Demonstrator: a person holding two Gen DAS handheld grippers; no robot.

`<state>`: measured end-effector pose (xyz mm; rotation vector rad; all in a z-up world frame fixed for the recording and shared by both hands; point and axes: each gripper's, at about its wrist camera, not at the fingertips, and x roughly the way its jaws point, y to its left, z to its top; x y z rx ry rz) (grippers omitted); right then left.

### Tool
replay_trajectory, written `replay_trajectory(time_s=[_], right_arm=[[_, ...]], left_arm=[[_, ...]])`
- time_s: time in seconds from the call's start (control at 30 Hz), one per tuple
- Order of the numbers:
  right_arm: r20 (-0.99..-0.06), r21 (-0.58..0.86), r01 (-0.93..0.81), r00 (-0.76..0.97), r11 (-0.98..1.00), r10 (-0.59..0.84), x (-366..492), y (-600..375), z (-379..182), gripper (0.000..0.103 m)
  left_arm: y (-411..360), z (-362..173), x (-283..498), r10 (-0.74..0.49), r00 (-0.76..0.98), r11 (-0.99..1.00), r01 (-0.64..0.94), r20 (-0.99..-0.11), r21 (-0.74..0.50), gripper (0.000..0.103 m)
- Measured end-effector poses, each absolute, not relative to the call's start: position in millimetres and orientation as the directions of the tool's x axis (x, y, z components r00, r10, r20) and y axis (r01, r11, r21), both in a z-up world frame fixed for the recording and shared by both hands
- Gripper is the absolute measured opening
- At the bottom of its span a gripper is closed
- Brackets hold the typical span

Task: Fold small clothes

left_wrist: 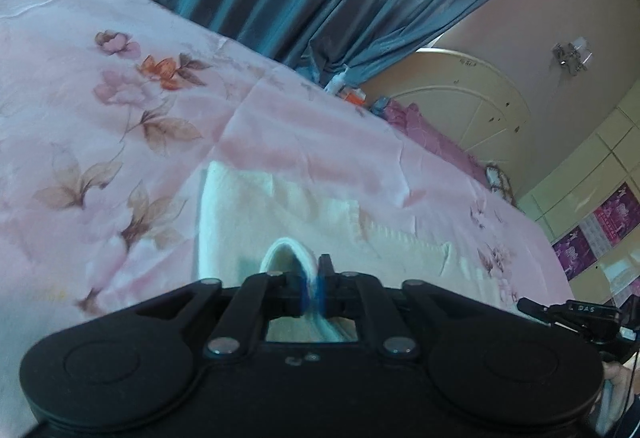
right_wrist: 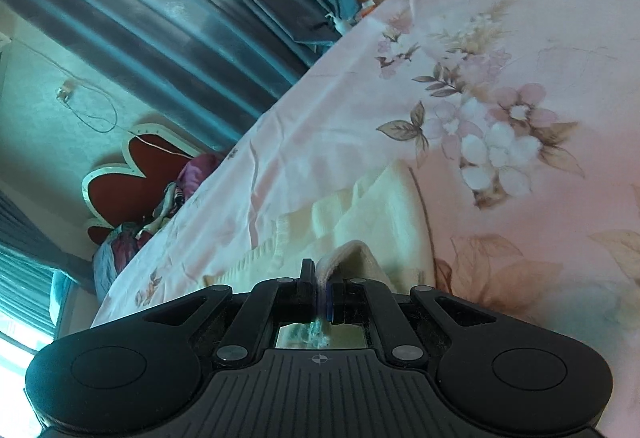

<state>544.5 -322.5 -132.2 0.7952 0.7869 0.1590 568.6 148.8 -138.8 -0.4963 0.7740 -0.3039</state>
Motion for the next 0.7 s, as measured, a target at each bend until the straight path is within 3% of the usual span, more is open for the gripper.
replay_trajectory(time_s=[0.07, 0.13, 0.17, 0.2, 0.23, 0.27, 0.33, 0.4, 0.47, 0.53, 0.63, 0.67, 0.7], right_arm=[[-0.587, 0.662, 0.154, 0.715, 0.733, 0.38, 550, -319, -133, 0.004], [-0.583, 0.648, 0.146, 0.727, 0.747, 0.363, 553, -317, -133, 0.008], [-0.584, 0.631, 0.143, 0.735, 0.762, 0.345, 554, -315, -131, 0.026], [-0.58, 0.614, 0.144, 0.749, 0.776, 0.321, 553, -314, -129, 0.063], [-0.564, 0.602, 0.138, 0.77, 0.786, 0.297, 552, -314, -126, 0.077], [-0.543, 0.602, 0.114, 0.784, 0.79, 0.3, 551, -315, -123, 0.079], [-0.543, 0.59, 0.089, 0.78, 0.803, 0.312, 554, -316, -120, 0.078], [-0.552, 0.565, 0.054, 0.766, 0.823, 0.329, 558, -313, -120, 0.057], [-0.585, 0.524, 0.031, 0.739, 0.851, 0.334, 564, -308, -124, 0.047], [-0.622, 0.473, 0.012, 0.712, 0.881, 0.324, 571, -301, -131, 0.046], [-0.68, 0.391, -0.016, 0.669, 0.92, 0.301, 578, -290, -141, 0.046], [-0.698, 0.358, -0.027, 0.656, 0.933, 0.286, 580, -285, -145, 0.044], [-0.71, 0.325, -0.042, 0.649, 0.945, 0.273, 580, -281, -147, 0.034]], left_arm=[[149, -137, 572, -0.428, 0.706, 0.845, 0.093, -0.563, -0.526, 0.041], [150, -133, 572, -0.408, 0.736, 0.855, 0.101, -0.54, -0.508, 0.055], [151, -131, 573, -0.403, 0.748, 0.857, 0.104, -0.528, -0.505, 0.065], [153, -129, 573, -0.399, 0.758, 0.857, 0.107, -0.516, -0.505, 0.069], [155, -127, 574, -0.398, 0.763, 0.857, 0.111, -0.51, -0.503, 0.071], [156, -126, 575, -0.396, 0.763, 0.862, 0.117, -0.511, -0.494, 0.07], [154, -125, 580, -0.383, 0.75, 0.885, 0.131, -0.539, -0.448, 0.065], [150, -128, 585, -0.374, 0.727, 0.906, 0.152, -0.576, -0.396, 0.056], [145, -133, 591, -0.369, 0.702, 0.917, 0.17, -0.609, -0.361, 0.047], [138, -139, 598, -0.364, 0.679, 0.926, 0.188, -0.637, -0.328, 0.041], [126, -147, 608, -0.365, 0.627, 0.931, 0.224, -0.688, -0.289, 0.019], [123, -149, 610, -0.351, 0.62, 0.937, 0.23, -0.702, -0.265, 0.019], [120, -150, 612, -0.341, 0.619, 0.94, 0.237, -0.707, -0.245, 0.018]])
